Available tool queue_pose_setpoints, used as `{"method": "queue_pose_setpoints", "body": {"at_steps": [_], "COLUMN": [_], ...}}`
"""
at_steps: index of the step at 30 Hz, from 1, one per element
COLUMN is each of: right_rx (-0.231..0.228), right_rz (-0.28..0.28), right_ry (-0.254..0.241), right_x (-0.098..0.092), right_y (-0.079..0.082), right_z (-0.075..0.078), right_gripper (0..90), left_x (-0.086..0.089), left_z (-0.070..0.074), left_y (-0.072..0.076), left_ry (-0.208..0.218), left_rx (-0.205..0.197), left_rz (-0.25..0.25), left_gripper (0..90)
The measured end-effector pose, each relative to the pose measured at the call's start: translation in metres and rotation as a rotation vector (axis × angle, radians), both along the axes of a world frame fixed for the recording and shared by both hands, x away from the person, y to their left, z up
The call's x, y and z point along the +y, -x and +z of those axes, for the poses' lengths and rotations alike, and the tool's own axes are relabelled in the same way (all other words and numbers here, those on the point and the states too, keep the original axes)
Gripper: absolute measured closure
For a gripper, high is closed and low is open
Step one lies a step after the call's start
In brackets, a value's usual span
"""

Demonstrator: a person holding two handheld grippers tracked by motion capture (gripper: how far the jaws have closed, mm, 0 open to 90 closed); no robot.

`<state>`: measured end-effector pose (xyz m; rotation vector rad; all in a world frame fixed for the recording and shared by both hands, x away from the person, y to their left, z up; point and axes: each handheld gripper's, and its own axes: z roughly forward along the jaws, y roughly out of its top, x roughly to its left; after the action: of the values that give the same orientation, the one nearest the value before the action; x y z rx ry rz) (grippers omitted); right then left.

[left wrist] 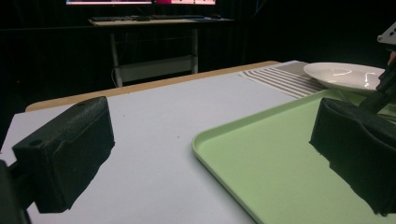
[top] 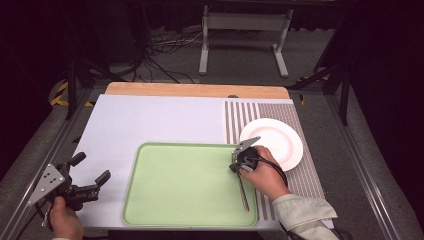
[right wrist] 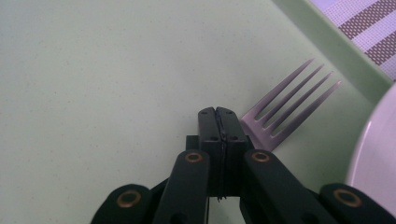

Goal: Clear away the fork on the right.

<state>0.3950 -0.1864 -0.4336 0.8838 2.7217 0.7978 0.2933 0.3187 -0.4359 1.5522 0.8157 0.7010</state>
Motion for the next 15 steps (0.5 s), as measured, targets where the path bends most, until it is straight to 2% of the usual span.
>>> {"method": "queue_pose_setpoints", "body": {"at_steps": [15], "right_rx": [0.001], "right_rz": [-0.067], "right_ry": [-0.009], "right_x": [-0.0096], "right_y": [0.0015], "right_z": [-0.0001], "right_gripper": [90.0], "left_x": [-0.0020], "left_z": [0.0001], "left_y": [-0.0021], "left_ry": [0.000], "left_rx": [0.000], "left_rz": [-0.005], "left_gripper": [0.3]}}
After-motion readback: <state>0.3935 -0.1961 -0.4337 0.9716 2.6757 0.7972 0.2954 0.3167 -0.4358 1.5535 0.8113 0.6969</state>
